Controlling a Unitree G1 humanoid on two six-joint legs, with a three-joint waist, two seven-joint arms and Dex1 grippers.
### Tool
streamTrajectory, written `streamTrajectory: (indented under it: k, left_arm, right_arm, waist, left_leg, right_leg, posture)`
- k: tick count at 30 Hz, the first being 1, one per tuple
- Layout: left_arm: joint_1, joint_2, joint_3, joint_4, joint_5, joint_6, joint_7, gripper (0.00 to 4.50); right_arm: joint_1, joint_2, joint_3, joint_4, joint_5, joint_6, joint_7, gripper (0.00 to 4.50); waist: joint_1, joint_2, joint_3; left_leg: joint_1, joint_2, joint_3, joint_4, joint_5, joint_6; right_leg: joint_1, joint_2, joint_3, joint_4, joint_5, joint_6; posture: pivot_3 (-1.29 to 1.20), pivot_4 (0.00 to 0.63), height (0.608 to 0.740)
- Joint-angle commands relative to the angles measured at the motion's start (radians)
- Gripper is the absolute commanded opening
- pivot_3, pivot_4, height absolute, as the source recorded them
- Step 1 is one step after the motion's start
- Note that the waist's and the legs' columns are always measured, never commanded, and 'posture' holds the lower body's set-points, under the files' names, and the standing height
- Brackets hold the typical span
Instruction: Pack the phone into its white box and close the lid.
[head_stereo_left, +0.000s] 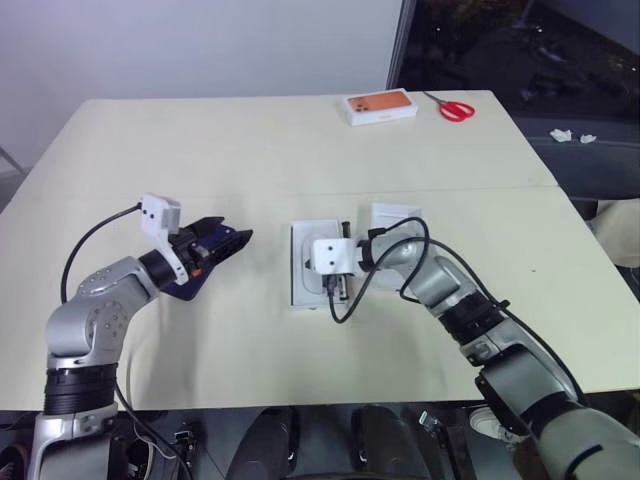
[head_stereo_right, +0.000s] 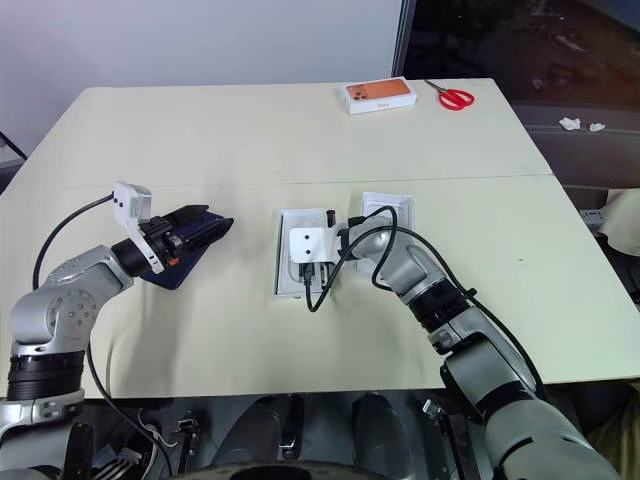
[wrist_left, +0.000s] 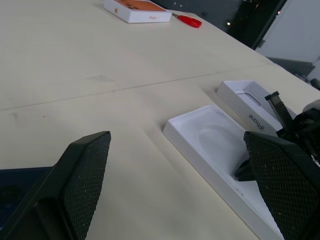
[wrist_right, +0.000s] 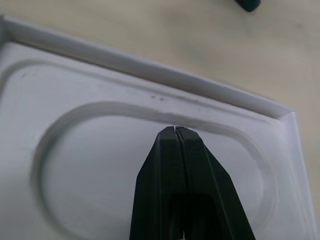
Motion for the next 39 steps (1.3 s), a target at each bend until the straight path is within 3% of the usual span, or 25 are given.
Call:
streamTrajectory:
  k: [1, 5, 11, 22, 34, 39]
  left_arm:
    - [0.003, 0.002, 0.020, -0.031, -0.005, -0.018, 0.003, 4.50]
    - [0.009, 0.002, 0.020, -0.035, -0.006, -0.017, 0.001, 4.50]
    - [0.004, -0.011, 0.013, -0.032, -0.001, -0.022, 0.003, 4.50]
    - [0.001, -0.009, 0.015, -0.032, -0.004, -0.012, -0.002, 4.50]
    - [0.012, -0.006, 0.019, -0.043, -0.005, -0.008, 0.001, 4.50]
    - [0.014, -0.006, 0.017, -0.040, -0.004, -0.011, 0.000, 4.50]
  right_arm:
    - [-0.035, 0.001, -0.066, -0.040, 0.048, 0.026, 0.001, 0.02]
    - [-0.071, -0.003, -0.110, -0.074, 0.100, 0.088, 0.033, 0.02]
    - [-0.099, -0.055, -0.051, -0.013, -0.014, -0.014, -0.003, 0.02]
    - [-0.113, -0.028, 0.034, 0.170, -0.173, -0.134, -0.122, 0.02]
    - [-0.062, 0.036, -0.011, 0.076, -0.084, -0.057, -0.055, 0.02]
    - [-0.094, -0.008, -0.062, 0.029, -0.042, -0.016, -0.014, 0.02]
  waist:
    - [0.000, 0.000, 0.000]
    - [0.000, 0.000, 0.000]
    - [0.001, 0.000, 0.000]
    - [-0.002, 0.000, 0.000]
    - [-0.001, 0.000, 0.000]
    - [0.001, 0.000, 0.000]
  left_leg:
    - [0.000, 0.000, 0.000, 0.000, 0.000, 0.000]
    - [0.000, 0.000, 0.000, 0.000, 0.000, 0.000]
    - [0.000, 0.000, 0.000, 0.000, 0.000, 0.001]
    - [0.000, 0.000, 0.000, 0.000, 0.001, -0.001]
    - [0.000, 0.000, 0.000, 0.000, 0.001, -0.002]
    - [0.000, 0.000, 0.000, 0.000, 0.001, -0.002]
  right_leg:
    - [0.000, 0.000, 0.000, 0.000, 0.000, 0.000]
    - [0.000, 0.000, 0.000, 0.000, 0.000, 0.000]
    - [0.000, 0.000, 0.000, 0.000, 0.000, 0.000]
    - [0.000, 0.000, 0.000, 0.000, 0.000, 0.000]
    - [0.000, 0.000, 0.000, 0.000, 0.000, 0.000]
    - [0.000, 0.000, 0.000, 0.000, 0.000, 0.000]
  posture:
    - [0.00, 0.150, 0.740]
    - [0.00, 0.150, 0.740]
    - [0.00, 0.150, 0.740]
    - [0.00, 0.150, 0.740]
    - [0.00, 0.150, 0.740]
    - [0.00, 0.150, 0.740]
